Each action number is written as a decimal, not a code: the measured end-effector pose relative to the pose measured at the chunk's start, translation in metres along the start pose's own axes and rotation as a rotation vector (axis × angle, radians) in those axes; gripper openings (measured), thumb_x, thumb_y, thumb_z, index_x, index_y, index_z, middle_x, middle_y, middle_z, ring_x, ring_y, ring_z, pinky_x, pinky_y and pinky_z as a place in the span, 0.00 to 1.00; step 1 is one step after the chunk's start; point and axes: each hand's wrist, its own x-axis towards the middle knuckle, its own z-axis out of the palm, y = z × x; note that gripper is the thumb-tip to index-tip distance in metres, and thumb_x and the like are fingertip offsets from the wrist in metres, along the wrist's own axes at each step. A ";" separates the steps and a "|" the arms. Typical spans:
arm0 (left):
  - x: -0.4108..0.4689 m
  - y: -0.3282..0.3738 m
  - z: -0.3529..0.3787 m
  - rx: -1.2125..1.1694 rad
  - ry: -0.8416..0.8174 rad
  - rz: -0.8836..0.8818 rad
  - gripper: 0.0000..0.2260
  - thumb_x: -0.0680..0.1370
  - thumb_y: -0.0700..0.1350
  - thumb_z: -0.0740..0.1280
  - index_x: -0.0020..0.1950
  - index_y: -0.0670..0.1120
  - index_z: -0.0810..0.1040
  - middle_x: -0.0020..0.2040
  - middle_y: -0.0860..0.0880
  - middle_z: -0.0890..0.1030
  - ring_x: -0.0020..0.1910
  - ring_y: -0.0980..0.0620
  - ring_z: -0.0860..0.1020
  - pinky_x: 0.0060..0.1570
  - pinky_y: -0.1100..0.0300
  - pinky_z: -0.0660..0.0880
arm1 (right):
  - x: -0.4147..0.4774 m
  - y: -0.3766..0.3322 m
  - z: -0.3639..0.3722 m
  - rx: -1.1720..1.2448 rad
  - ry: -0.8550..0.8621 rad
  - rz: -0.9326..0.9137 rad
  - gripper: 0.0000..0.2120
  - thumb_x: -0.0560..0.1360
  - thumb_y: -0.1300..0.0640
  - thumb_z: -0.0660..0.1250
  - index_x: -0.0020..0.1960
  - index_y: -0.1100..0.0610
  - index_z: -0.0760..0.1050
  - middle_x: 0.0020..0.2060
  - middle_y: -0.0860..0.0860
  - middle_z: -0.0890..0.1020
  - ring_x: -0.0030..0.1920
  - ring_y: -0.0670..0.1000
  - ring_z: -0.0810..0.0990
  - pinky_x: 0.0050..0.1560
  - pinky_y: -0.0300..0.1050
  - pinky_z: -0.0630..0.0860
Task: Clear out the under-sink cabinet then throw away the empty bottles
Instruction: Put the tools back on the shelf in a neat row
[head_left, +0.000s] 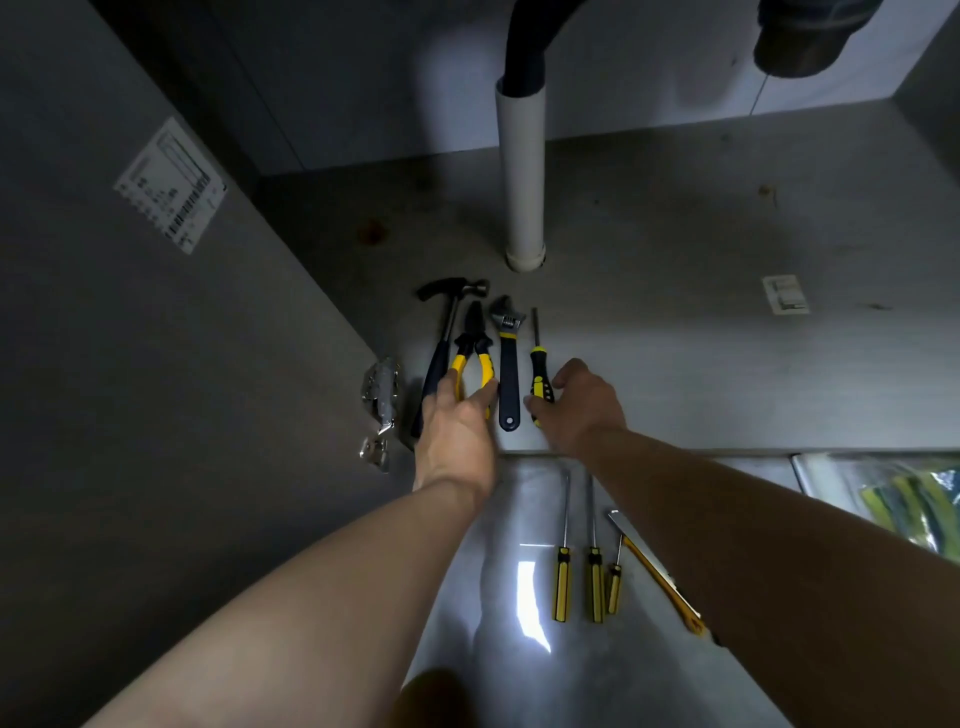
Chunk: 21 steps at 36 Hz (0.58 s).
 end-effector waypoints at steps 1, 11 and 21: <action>-0.002 0.001 0.000 0.013 -0.001 -0.001 0.30 0.78 0.33 0.61 0.75 0.59 0.69 0.79 0.47 0.58 0.76 0.44 0.60 0.67 0.49 0.71 | 0.000 0.002 -0.001 0.010 0.001 0.000 0.21 0.75 0.47 0.72 0.60 0.58 0.71 0.56 0.58 0.79 0.56 0.59 0.79 0.56 0.50 0.77; -0.044 0.011 0.005 0.171 -0.013 0.519 0.07 0.80 0.45 0.63 0.56 0.47 0.76 0.54 0.47 0.73 0.54 0.47 0.73 0.53 0.52 0.74 | -0.020 0.042 -0.042 0.062 -0.257 -0.105 0.10 0.77 0.53 0.66 0.39 0.54 0.78 0.30 0.48 0.79 0.30 0.47 0.75 0.30 0.38 0.68; -0.074 0.005 0.089 0.142 -0.750 0.037 0.14 0.80 0.54 0.66 0.60 0.46 0.77 0.56 0.45 0.81 0.54 0.44 0.81 0.54 0.52 0.80 | -0.067 0.127 -0.017 -0.554 -0.630 0.079 0.10 0.78 0.54 0.65 0.53 0.59 0.81 0.44 0.54 0.84 0.43 0.53 0.84 0.41 0.44 0.79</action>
